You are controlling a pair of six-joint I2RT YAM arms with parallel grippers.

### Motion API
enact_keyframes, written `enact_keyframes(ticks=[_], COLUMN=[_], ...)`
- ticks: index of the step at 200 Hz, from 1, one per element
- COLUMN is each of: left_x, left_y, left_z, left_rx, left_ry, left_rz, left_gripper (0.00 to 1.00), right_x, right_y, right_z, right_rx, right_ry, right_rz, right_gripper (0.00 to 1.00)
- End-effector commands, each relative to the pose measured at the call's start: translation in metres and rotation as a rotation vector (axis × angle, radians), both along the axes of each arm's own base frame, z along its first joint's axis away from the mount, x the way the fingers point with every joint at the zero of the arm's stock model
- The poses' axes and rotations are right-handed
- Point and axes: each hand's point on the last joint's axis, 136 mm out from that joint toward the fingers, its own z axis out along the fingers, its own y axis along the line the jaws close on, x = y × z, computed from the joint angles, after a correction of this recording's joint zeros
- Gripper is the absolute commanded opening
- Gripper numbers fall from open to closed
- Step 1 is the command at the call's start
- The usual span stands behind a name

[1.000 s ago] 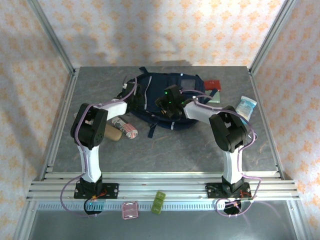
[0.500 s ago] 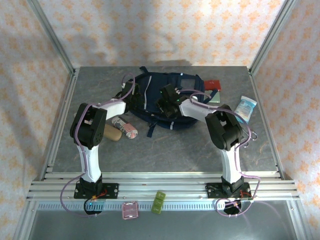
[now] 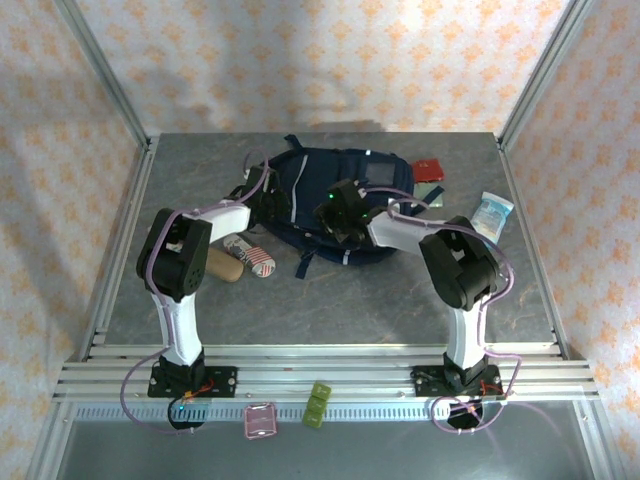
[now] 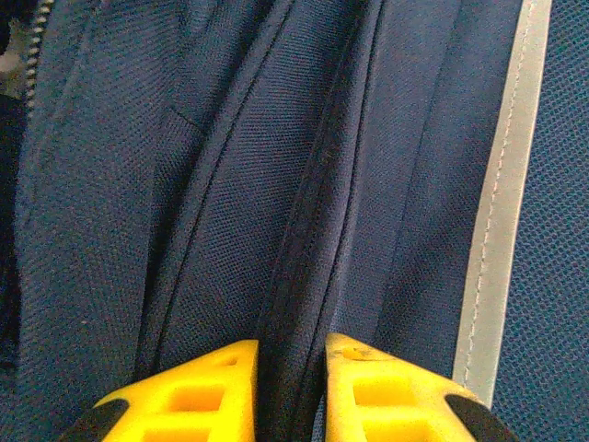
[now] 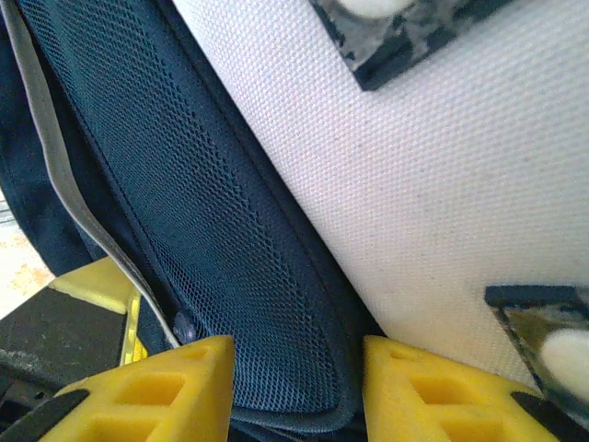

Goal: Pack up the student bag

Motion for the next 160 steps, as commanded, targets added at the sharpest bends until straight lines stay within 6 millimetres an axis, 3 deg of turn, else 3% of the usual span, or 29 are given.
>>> enact_keyframes(ticks=[1, 18, 27, 61, 87, 119, 160], left_x=[-0.022, -0.029, -0.034, -0.059, -0.074, -0.074, -0.070], left_y=[-0.026, -0.031, -0.036, -0.047, -0.053, -0.056, -0.058], left_z=[0.003, -0.001, 0.009, 0.005, 0.002, 0.009, 0.015], left_rx=[-0.074, -0.104, -0.123, -0.130, -0.186, -0.179, -0.181], left_ry=[0.050, 0.073, 0.058, 0.086, 0.093, 0.080, 0.072], left_rz=[-0.061, -0.064, -0.077, -0.106, -0.104, -0.106, -0.107], left_gripper=[0.20, 0.20, 0.20, 0.20, 0.19, 0.20, 0.20], right_x=[-0.062, -0.050, -0.043, -0.009, 0.006, -0.011, -0.040], right_y=[-0.007, -0.020, -0.033, -0.086, -0.097, -0.089, -0.095], right_z=[-0.052, -0.050, -0.049, -0.030, -0.013, 0.007, -0.005], right_rx=[-0.055, -0.103, -0.126, -0.268, -0.289, -0.270, -0.223], right_ry=[0.213, 0.188, 0.189, 0.097, 0.050, 0.020, 0.052], right_rz=[0.091, 0.121, 0.119, 0.055, 0.070, 0.116, 0.103], right_gripper=[0.39, 0.40, 0.40, 0.41, 0.41, 0.41, 0.42])
